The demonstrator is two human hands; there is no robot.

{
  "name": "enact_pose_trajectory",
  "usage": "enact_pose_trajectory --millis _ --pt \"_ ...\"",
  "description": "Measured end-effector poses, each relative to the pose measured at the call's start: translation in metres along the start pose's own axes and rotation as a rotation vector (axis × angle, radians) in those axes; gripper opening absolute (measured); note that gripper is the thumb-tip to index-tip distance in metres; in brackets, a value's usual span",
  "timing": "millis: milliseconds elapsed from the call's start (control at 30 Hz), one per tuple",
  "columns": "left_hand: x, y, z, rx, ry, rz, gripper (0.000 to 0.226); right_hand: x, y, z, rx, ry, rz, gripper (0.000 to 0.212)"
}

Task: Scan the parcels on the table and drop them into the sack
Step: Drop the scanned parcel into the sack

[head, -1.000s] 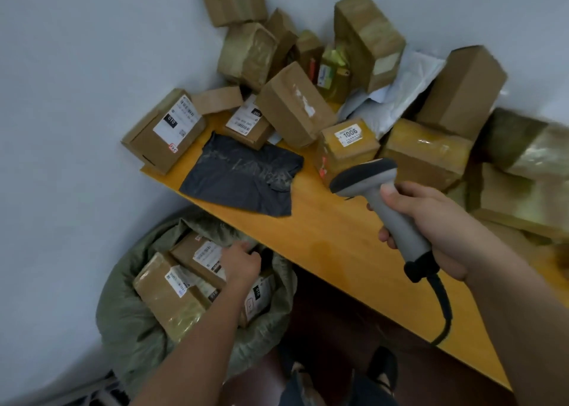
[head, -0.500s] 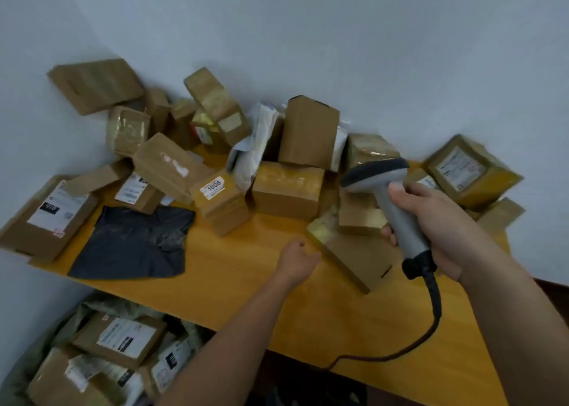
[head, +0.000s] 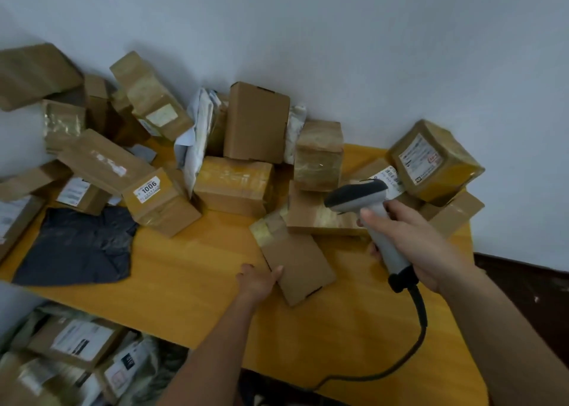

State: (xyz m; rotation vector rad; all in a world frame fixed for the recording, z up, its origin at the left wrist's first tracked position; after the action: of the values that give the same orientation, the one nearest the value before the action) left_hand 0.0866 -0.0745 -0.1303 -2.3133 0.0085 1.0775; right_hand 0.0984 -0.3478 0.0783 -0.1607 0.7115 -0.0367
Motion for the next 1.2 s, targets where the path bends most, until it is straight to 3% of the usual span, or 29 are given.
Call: enact_pose_trajectory --millis 100,200,267,333,400,567,633,700,800,900,1033,1200 --pt "-0.003 -0.033 0.020 -0.045 -0.047 -0.108 0.085 0.016 0.025 -0.022 -0.046 0.055 0.063 0.036" --pt "-0.018 -0.062 0.009 0.231 0.114 -0.281 0.073 0.023 0.055 -0.041 -0.024 0.126 0.140 0.040" --pt "-0.030 -0.051 -0.006 0.362 0.228 -0.239 0.087 0.024 0.070 -0.047 -0.016 0.146 0.158 0.039" --pt "-0.034 -0.027 -0.004 0.493 0.181 -0.094 0.122 0.024 0.079 -0.045 -0.012 0.148 0.161 0.037" --pt "-0.033 -0.010 0.006 0.665 0.134 -0.005 0.143 0.024 0.083 -0.040 -0.023 0.134 0.156 0.036" --pt "-0.031 -0.021 0.021 0.701 0.144 -0.027 0.138 0.024 0.082 -0.029 -0.001 0.112 0.114 0.036" --pt "-0.030 -0.033 0.021 0.516 0.176 0.055 0.135 0.021 0.082 -0.027 0.029 0.109 0.101 0.036" --pt "-0.035 -0.049 0.016 0.107 0.172 0.159 0.127 0.017 0.085 -0.023 0.057 0.095 0.094 0.039" --pt "-0.065 -0.067 -0.003 -0.622 0.097 0.355 0.091 0.011 0.095 -0.011 0.065 0.057 0.085 0.041" --pt "-0.090 -0.087 -0.032 -1.059 0.185 0.484 0.075 0.003 0.111 0.005 0.047 -0.024 0.075 0.042" --pt "-0.109 -0.107 -0.065 -1.338 0.300 0.593 0.068 -0.010 0.133 0.030 0.030 -0.140 0.070 0.042" --pt "-0.129 -0.130 -0.088 -1.388 0.415 0.622 0.055 -0.025 0.149 0.053 -0.039 -0.281 0.059 0.054"
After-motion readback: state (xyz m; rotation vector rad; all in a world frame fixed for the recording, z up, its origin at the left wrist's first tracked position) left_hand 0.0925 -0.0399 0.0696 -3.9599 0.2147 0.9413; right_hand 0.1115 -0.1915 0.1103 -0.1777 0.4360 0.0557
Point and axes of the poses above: each hand's wrist, its own x-axis towards the middle knuckle, its own y-axis out of the palm, z = x × y, the point moved 8 cm from there along x, towards the middle knuckle, and after that the axes turned 8 degrees about y, right-handed, at the moved point
